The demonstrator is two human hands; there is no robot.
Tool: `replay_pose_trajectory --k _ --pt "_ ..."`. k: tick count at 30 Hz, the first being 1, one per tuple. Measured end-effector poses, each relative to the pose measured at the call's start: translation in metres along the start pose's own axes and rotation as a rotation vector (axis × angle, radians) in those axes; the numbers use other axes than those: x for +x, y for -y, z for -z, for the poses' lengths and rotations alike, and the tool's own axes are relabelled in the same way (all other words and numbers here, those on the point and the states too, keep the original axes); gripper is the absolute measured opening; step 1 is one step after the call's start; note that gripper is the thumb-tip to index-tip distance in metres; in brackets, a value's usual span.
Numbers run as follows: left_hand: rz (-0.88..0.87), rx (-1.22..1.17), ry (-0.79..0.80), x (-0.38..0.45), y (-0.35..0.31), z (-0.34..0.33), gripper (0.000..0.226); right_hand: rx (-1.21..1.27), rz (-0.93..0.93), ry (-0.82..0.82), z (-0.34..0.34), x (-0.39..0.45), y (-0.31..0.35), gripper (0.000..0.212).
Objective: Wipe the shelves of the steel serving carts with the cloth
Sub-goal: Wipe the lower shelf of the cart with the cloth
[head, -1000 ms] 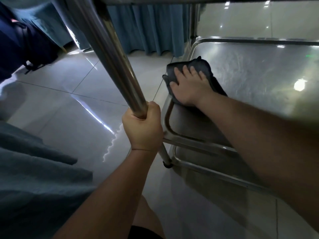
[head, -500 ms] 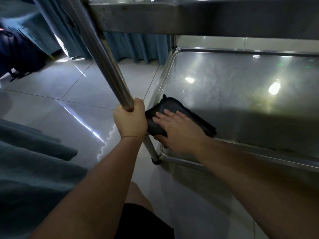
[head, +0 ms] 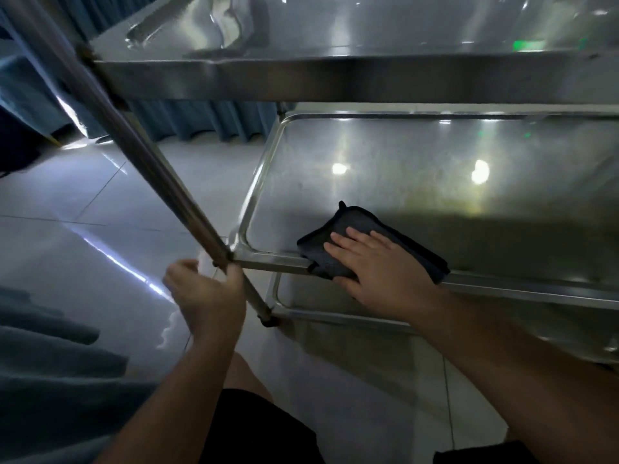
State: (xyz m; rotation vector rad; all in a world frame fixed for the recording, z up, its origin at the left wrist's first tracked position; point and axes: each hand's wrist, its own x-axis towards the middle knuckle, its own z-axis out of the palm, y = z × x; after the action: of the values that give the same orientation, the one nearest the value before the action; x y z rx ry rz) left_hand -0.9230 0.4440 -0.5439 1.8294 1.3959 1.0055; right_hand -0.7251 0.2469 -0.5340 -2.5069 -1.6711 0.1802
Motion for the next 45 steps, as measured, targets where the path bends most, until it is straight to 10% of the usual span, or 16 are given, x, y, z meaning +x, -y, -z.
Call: replay_pose_trajectory --k 8,19,33,45 --pt "-0.602 0.142 0.422 -0.082 -0.037 -0.041 0.048 -0.014 -0.074 0.018 0.001 -0.055 -0.057 0.066" --pt "-0.949 0.200 0.721 -0.160 -0.117 -0.108 0.029 -0.037 -0.276 0.045 0.021 -0.169 -0.158 0.072" --pt "-1.165 0.404 0.920 -0.251 -0.176 -0.181 0.086 0.077 -0.564 0.035 0.041 -0.263 -0.247 0.078" --pt "-1.252 0.540 0.914 -0.268 -0.184 -0.203 0.093 0.017 -0.872 0.009 0.044 -0.320 -0.317 0.074"
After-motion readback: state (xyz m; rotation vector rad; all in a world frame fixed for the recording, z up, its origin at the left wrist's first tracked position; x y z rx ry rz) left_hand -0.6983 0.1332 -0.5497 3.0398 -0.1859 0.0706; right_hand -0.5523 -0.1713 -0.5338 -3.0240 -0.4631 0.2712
